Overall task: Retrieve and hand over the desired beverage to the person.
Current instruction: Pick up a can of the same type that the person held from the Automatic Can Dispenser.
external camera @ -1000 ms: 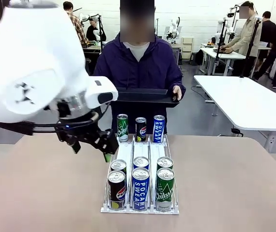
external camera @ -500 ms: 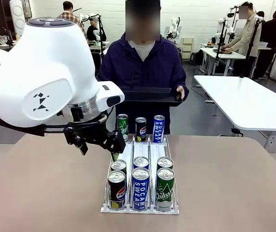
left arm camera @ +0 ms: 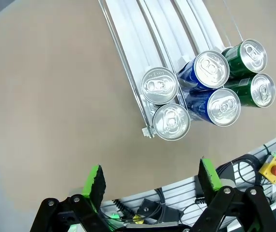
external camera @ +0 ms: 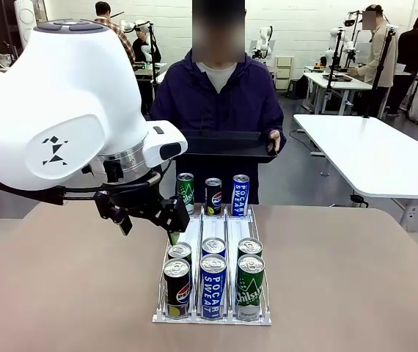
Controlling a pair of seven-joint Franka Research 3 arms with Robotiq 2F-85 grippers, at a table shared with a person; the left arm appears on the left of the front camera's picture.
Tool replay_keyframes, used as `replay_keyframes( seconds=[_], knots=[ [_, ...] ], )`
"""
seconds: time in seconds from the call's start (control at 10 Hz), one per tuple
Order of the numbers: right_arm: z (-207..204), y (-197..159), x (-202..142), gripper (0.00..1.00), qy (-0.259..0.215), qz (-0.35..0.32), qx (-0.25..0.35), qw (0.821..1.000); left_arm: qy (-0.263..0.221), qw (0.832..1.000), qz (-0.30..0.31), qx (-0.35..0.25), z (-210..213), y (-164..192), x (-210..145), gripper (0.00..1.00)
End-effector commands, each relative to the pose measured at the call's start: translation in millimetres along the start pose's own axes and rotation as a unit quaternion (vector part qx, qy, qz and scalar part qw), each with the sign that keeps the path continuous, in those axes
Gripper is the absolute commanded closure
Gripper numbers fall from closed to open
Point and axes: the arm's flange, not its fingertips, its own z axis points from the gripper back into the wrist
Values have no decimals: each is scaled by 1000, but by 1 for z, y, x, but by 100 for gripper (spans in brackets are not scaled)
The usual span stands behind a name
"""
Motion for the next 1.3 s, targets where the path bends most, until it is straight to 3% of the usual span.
replay_keyframes(
  seconds=[0.0, 0.3, 0.7, 1.2],
  knots=[
    [-4, -1, -1, 0, -6, 2, 14, 1000, 0, 1000, -5, 8, 2, 3, -2, 0],
    [-4, -1, -1, 0, -6, 2, 14, 1000, 6, 1000, 13, 16, -10, -7, 5, 0],
    [-4, -1, -1, 0, -6, 2, 14, 1000, 67, 992, 110, -8, -59, 3, 32, 0],
    [-4, -1, -1, 0, -6, 2, 14, 1000, 93, 988, 119, -6, -91, -10, 44, 0]
  ],
)
